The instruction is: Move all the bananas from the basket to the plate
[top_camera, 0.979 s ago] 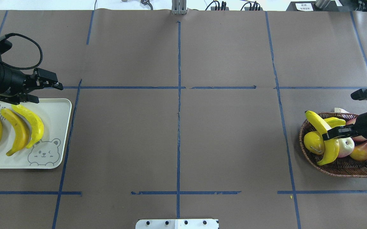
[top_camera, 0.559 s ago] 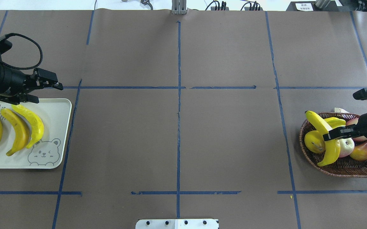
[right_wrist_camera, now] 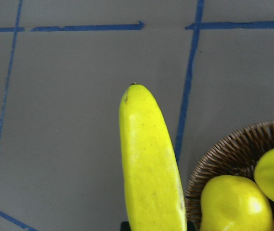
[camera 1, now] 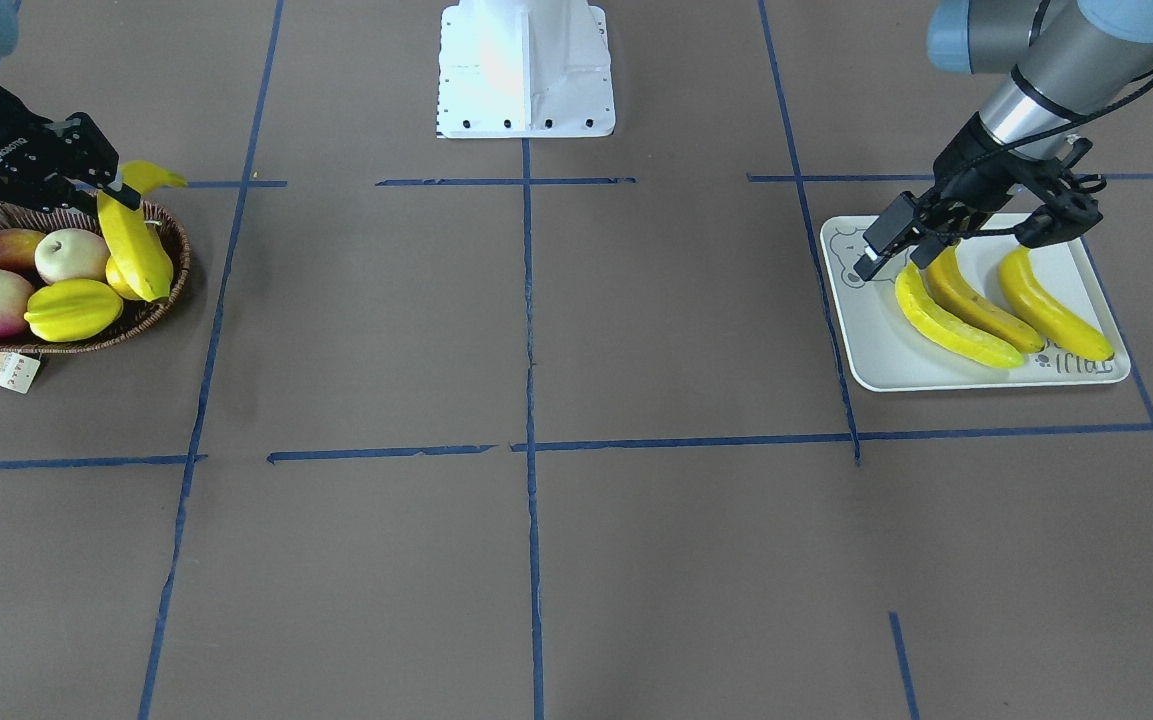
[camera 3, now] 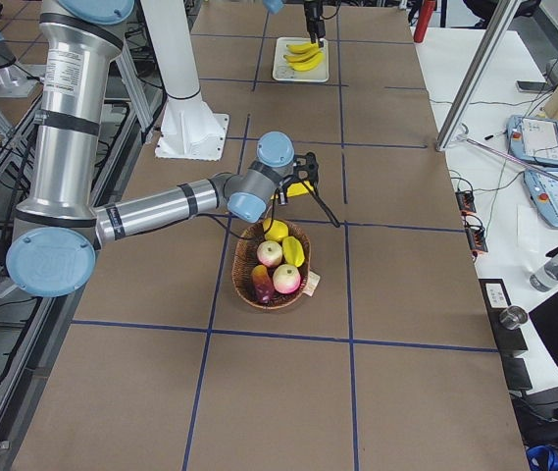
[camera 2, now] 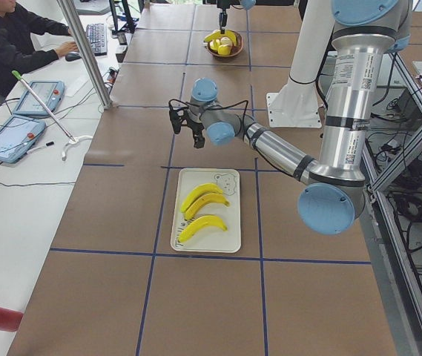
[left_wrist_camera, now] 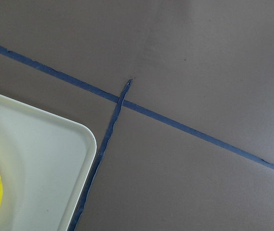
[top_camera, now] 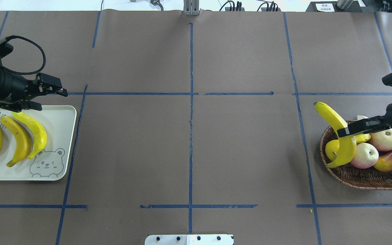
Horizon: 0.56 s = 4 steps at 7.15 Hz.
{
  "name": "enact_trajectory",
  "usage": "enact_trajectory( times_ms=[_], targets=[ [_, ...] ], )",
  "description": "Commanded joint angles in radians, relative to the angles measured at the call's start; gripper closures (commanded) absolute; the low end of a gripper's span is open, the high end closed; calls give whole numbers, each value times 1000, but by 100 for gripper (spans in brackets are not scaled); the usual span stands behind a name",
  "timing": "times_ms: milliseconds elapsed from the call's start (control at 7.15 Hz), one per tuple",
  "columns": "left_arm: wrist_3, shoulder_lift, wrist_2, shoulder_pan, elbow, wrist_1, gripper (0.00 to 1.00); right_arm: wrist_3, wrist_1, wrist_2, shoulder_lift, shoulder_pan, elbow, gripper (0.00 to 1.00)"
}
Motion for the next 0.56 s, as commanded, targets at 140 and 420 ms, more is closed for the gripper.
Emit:
enact_trajectory(
  times_ms=[140, 420],
  targets=[
    [-58, -81, -3, 18, 15, -11, 0, 310, -7, -164, 304, -169, -46, 99],
    [-209, -142, -3, 65, 21, -134, 0, 466, -6, -435, 425, -361, -47, 99]
  ],
)
